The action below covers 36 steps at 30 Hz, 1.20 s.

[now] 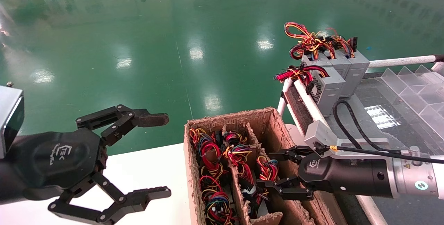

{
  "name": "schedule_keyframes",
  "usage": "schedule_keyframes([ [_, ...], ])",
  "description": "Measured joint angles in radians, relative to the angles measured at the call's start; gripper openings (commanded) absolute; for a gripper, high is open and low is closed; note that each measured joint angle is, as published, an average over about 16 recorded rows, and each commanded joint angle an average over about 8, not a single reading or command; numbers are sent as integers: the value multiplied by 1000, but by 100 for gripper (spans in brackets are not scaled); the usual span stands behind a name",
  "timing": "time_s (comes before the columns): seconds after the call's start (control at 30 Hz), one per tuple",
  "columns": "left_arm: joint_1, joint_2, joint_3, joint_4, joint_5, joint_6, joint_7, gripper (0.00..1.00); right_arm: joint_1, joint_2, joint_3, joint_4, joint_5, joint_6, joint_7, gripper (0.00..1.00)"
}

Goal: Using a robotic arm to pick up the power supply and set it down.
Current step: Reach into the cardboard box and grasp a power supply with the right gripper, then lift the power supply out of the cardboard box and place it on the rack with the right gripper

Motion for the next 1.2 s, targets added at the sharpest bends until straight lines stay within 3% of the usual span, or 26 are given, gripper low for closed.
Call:
schedule_keyframes([
  [0.8,0,0,0,0,0,0,0,100,-36,22,4,68,6,12,3,0],
  [1.2,0,0,0,0,0,0,0,100,-56,69,74,108,114,16,-28,0],
])
